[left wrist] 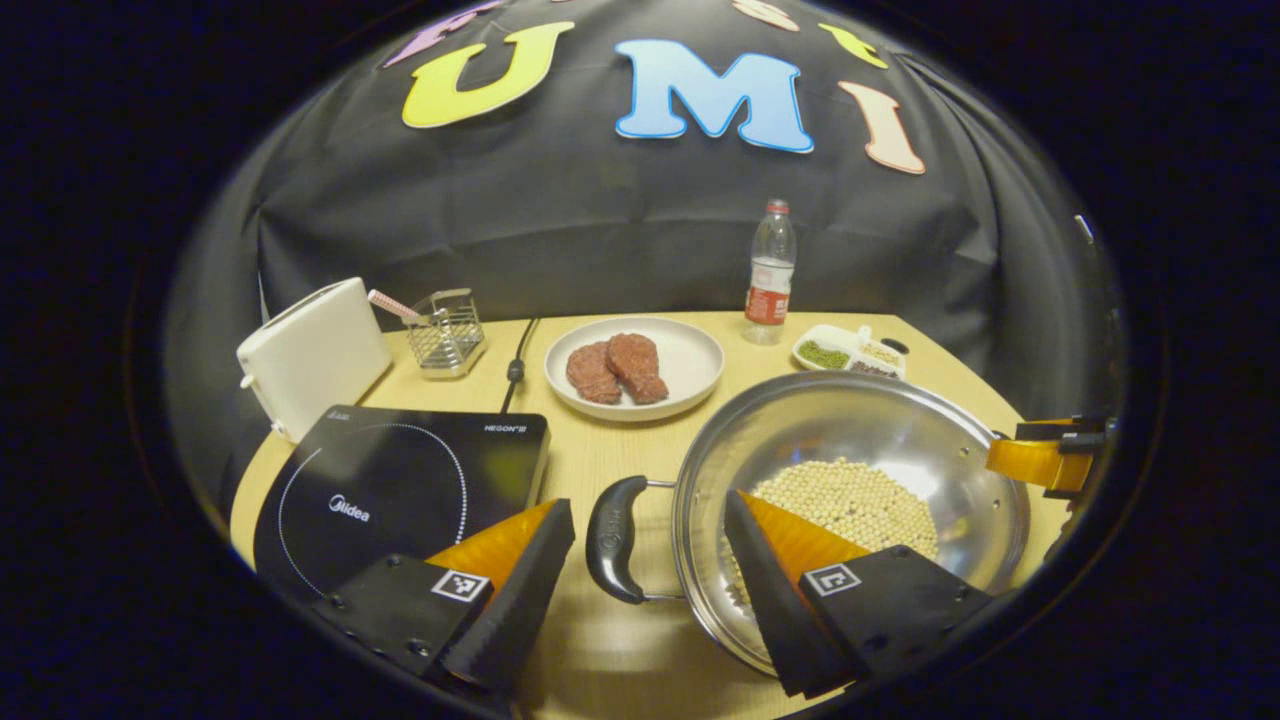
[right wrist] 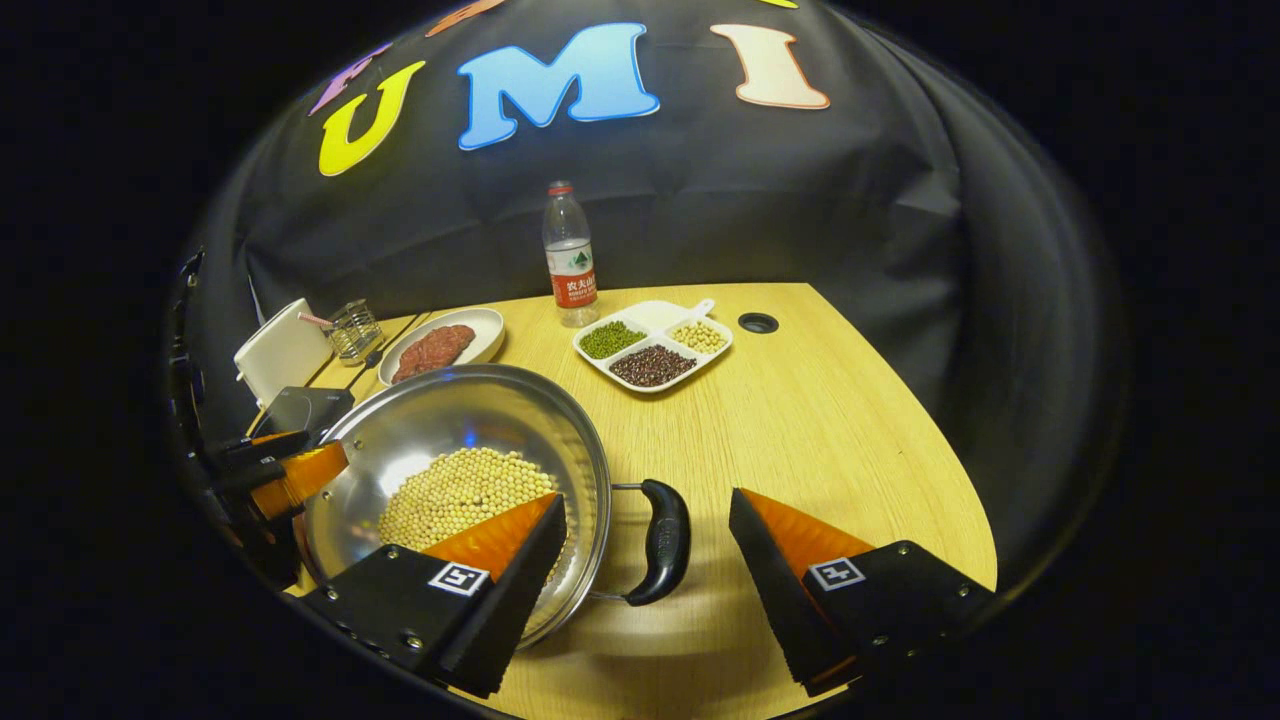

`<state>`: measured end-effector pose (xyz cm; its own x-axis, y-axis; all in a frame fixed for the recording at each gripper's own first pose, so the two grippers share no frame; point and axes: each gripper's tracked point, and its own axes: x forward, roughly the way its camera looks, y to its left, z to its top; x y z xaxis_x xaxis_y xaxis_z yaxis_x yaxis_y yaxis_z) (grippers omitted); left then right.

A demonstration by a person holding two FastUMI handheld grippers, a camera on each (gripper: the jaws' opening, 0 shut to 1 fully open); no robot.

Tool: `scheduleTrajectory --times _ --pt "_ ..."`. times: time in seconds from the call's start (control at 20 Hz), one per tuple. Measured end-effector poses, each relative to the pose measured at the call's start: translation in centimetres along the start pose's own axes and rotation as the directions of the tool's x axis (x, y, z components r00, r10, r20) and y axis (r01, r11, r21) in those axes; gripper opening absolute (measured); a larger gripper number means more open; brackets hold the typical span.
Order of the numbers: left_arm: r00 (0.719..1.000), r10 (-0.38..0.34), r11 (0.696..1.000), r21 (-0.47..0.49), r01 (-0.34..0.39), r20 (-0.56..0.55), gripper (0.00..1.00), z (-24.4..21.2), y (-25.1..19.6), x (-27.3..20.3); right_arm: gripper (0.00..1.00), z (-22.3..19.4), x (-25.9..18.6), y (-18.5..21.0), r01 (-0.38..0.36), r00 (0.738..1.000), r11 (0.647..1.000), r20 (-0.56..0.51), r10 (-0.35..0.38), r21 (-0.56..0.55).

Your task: First push the handle of the pot to place it horizontally, then grasp the pot with both hands and set it on the induction cooktop.

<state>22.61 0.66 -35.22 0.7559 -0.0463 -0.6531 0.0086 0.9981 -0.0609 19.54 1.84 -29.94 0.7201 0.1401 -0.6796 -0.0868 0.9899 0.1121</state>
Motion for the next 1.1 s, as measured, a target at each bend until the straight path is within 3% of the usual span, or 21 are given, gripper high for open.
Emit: scheduleTrajectory --times 0.15,0.2,0.3,0.35,0.4,0.45,0.5,0.55,0.6,1.1 --pt "1.0 0.009 1.0 0.006 -0.009 -0.022 0.99 -0.5 0.1 0.9 0.99 -0.7 0.9 0.0 0.002 1.0 1.0 -0.031 -0.002 0.012" --pt "1.0 0.014 1.0 0.009 -0.014 -0.027 1.0 -0.7 0.2 0.7 0.9 -0.8 1.1 0.0 0.004 0.999 1.0 -0.043 -0.003 0.018" --pt "0.999 0.021 1.0 0.011 -0.021 -0.042 0.86 -0.9 0.2 0.8 0.82 -1.5 1.1 0.3 -0.009 0.997 0.999 -0.077 0.012 0.034" --pt "0.999 0.016 1.0 0.009 -0.015 -0.052 0.84 -1.1 0.1 1.1 0.82 -1.7 1.3 0.8 -0.019 0.997 0.999 -0.08 0.023 0.047" --pt "0.998 0.023 1.0 0.009 -0.022 -0.06 0.83 -1.4 0.1 1.5 0.63 -1.5 1.4 0.7 -0.02 0.997 0.999 -0.077 0.023 0.046" --pt "0.998 0.021 1.0 -0.001 -0.021 -0.067 0.82 -1.6 0.0 1.8 0.63 -1.4 1.1 0.6 -0.017 0.997 0.999 -0.078 0.02 0.045" --pt "0.998 0.022 1.0 -0.004 -0.022 -0.059 0.71 -1.4 0.0 1.7 0.6 -1.4 1.4 0.6 -0.016 0.996 0.999 -0.081 0.02 0.048" --pt "0.998 0.02 1.0 -0.01 -0.021 -0.065 0.75 -1.4 0.0 1.5 0.6 -1.4 1.2 0.7 -0.015 0.997 0.998 -0.081 0.019 0.054" --pt "0.998 0.021 1.0 -0.01 -0.021 -0.064 0.68 -1.4 0.0 1.4 0.56 -1.4 1.3 0.7 -0.016 0.997 0.999 -0.076 0.02 0.044" --pt "0.999 0.011 0.999 -0.048 -0.014 -0.05 0.65 -0.9 0.1 0.8 0.56 -0.2 -0.4 0.4 0.005 0.998 1.0 -0.057 -0.006 -0.019"
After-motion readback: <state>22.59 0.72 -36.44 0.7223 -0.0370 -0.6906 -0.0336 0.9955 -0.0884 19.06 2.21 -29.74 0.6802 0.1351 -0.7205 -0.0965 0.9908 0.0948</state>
